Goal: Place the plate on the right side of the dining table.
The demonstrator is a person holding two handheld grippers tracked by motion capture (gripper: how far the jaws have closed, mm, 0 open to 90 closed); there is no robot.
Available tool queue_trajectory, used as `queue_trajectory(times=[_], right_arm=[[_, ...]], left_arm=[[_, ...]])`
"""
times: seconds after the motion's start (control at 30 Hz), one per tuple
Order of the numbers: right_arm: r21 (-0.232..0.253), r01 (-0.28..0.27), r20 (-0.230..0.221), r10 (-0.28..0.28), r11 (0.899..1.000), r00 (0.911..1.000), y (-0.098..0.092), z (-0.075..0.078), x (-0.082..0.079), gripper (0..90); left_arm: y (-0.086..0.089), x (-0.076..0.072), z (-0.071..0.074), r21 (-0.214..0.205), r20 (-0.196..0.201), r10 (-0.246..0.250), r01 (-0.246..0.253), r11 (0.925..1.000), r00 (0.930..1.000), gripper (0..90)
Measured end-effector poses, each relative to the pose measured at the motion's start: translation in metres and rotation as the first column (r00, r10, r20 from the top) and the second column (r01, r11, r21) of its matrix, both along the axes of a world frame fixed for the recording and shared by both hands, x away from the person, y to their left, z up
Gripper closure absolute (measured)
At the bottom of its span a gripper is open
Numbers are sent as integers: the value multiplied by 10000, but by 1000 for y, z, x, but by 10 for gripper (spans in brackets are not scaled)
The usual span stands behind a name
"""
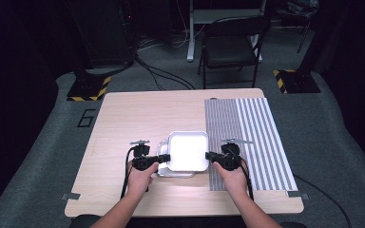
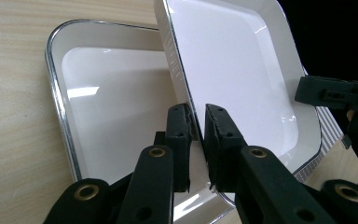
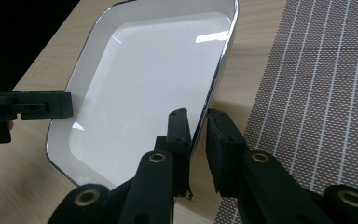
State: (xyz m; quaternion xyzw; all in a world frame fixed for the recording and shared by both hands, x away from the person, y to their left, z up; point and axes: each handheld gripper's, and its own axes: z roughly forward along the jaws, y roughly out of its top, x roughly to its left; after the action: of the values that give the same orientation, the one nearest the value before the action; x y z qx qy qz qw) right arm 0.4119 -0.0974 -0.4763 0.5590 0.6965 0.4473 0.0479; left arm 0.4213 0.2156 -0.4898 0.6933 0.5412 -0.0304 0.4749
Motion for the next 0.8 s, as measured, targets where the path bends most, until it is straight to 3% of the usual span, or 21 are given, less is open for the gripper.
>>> queue_trajectory(times=[0.33, 0.67, 0.8], right_arm=[[304, 72, 76, -75, 9995, 9999, -10, -2, 0, 792], [585, 94, 115, -101, 9982, 9999, -17, -1, 2, 792], [474, 171, 80, -175, 9987, 9998, -19, -1, 2, 791]], left_arm=[[-10, 2, 5, 291, -10, -8, 8, 9996, 10000, 799], [-17, 2, 10, 272, 5, 18, -18, 9996, 10000, 797], [-18, 2, 11, 281, 14, -41, 41, 9996, 10000, 797]])
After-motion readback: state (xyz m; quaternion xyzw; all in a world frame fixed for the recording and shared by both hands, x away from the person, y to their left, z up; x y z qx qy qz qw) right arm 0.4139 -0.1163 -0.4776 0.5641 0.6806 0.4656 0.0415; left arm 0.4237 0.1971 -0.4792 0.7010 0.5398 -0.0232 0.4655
